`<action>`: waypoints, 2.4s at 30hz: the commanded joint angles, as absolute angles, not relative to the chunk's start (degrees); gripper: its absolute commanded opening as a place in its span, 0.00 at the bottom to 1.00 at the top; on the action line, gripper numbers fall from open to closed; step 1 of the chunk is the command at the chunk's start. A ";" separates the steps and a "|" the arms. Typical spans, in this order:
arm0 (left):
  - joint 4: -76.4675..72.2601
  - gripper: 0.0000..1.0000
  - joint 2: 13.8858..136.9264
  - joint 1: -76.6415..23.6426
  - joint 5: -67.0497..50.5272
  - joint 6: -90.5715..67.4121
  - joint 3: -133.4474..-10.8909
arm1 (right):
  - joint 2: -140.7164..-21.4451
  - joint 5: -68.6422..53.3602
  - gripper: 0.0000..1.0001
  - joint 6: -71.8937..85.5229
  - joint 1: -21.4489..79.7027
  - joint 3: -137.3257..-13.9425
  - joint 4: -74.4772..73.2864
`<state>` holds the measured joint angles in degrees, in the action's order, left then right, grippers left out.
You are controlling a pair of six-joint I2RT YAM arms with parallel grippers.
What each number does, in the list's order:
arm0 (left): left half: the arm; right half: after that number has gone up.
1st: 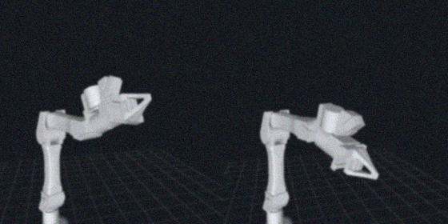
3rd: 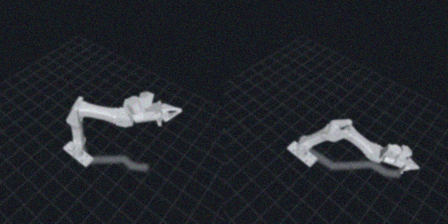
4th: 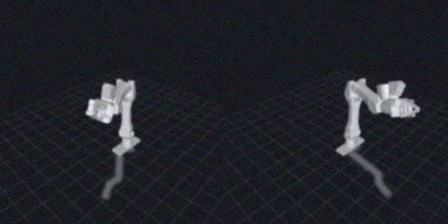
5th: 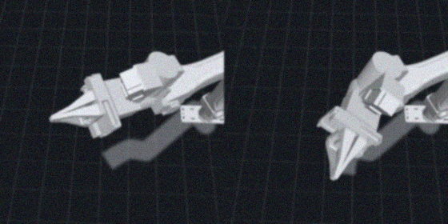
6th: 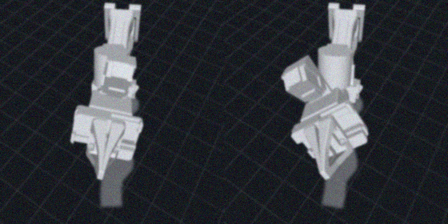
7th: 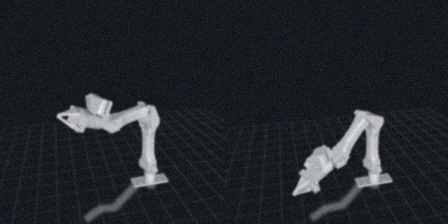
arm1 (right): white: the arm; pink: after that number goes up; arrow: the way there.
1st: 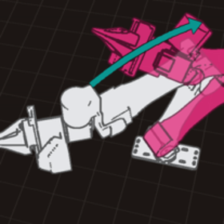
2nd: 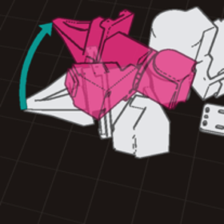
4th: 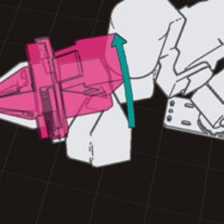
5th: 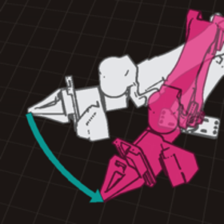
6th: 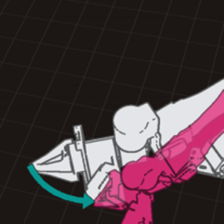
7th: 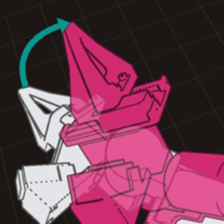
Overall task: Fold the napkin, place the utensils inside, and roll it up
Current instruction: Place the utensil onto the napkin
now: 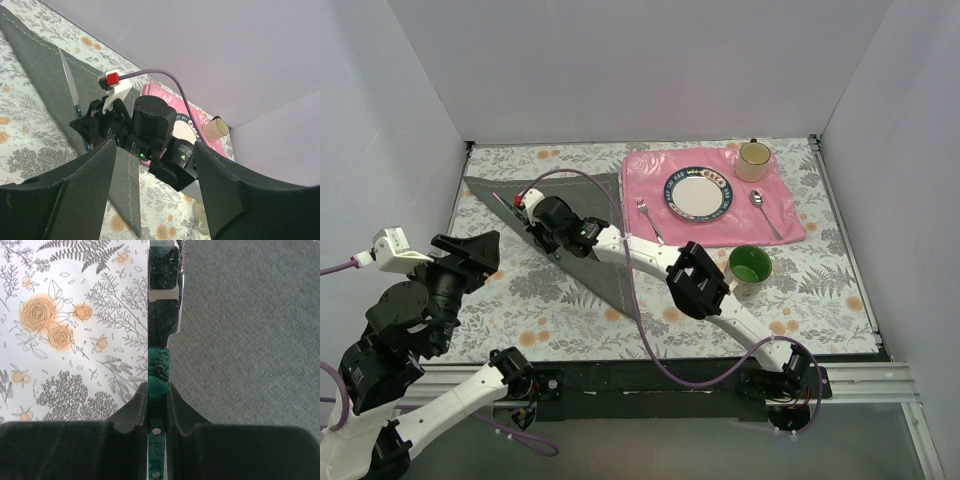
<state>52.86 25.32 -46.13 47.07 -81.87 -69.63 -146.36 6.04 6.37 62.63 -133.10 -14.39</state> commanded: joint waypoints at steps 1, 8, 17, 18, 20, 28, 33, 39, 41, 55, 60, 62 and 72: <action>53.96 0.63 26.10 -46.14 46.41 -82.18 -70.14 | -148.88 7.29 0.02 3.87 62.14 -136.58 -7.91; 53.79 0.62 26.02 -46.14 45.97 -82.35 -70.40 | -151.43 8.17 0.05 2.02 61.35 -137.72 -5.98; 53.35 0.63 26.02 -46.14 46.32 -82.44 -70.66 | -153.01 7.38 0.10 1.58 60.82 -137.37 -4.48; 53.44 0.63 26.02 -46.14 46.32 -82.53 -70.84 | -153.45 7.12 0.13 1.58 60.73 -137.46 -4.22; 53.79 0.63 26.02 -46.14 46.23 -82.70 -71.37 | -153.89 7.03 0.20 1.84 60.56 -137.55 -3.96; 54.23 0.63 26.28 -46.14 46.14 -82.88 -72.33 | -155.30 5.19 0.41 1.67 60.29 -137.72 -3.25; 53.88 0.63 26.45 -46.14 45.97 -82.71 -72.33 | -155.13 5.54 0.45 1.05 60.29 -137.64 -3.08; 53.70 0.63 26.54 -46.14 45.62 -82.79 -72.25 | -154.95 4.75 0.37 2.11 60.20 -136.93 -2.90; 53.79 0.63 26.54 -46.14 45.62 -82.79 -72.33 | -154.78 4.66 0.36 2.37 60.12 -136.76 -2.90; 62.32 0.70 41.21 -46.49 51.33 -98.09 -72.51 | -135.90 4.14 0.52 11.33 57.05 -127.99 -9.75; 57.14 0.69 47.98 -46.41 52.73 -96.25 -74.09 | -119.73 1.23 0.52 12.57 54.41 -113.32 -13.00; 53.03 0.69 51.67 -46.14 52.47 -94.49 -75.49 | -112.46 0.36 0.52 13.01 53.53 -103.74 -12.92; 40.18 0.70 65.03 -24.75 32.47 -86.48 -77.17 | -92.20 -12.30 0.40 13.54 51.59 -71.93 -9.93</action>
